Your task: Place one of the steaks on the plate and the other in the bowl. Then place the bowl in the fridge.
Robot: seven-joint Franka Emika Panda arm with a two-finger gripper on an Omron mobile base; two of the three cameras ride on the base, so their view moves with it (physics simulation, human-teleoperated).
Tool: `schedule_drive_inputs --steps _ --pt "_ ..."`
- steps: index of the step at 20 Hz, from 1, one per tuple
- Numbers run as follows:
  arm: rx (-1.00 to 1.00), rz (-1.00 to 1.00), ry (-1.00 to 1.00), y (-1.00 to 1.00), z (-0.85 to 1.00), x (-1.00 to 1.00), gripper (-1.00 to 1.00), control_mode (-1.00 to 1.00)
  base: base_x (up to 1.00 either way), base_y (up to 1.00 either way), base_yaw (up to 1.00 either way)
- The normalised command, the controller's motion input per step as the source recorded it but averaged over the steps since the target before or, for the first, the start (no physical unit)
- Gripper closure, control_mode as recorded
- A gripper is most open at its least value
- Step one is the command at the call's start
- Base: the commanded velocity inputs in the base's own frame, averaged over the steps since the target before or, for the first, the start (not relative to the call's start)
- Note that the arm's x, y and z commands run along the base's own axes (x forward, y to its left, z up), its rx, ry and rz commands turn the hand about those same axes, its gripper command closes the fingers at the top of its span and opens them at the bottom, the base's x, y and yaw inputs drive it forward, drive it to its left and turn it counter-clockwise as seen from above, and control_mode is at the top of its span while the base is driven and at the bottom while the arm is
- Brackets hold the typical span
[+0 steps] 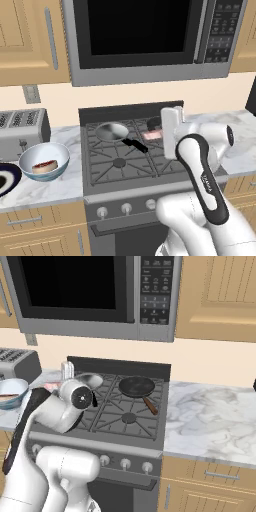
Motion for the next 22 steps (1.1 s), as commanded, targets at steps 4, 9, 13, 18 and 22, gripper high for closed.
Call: schedule_drive_inputs --steps 4,9,13,18,22 --pt "0.00 0.00 0.49 -0.11 0.00 -0.47 1.00 -1.00 0.00 0.00 0.00" --pt "-0.09 0.02 0.01 -0.02 0.01 -0.39 1.00 -1.00 0.00 0.00 0.00" --pt "-0.27 0.01 -0.12 -0.12 0.00 -0.27 1.00 -1.00 0.00 0.00 0.00" --pt "-0.44 0.00 -0.01 -0.16 0.00 -0.17 1.00 -1.00 0.00 0.00 0.00" --pt "-0.23 -0.13 0.08 -0.22 0.00 -0.34 1.00 -1.00 0.00 0.00 0.00"
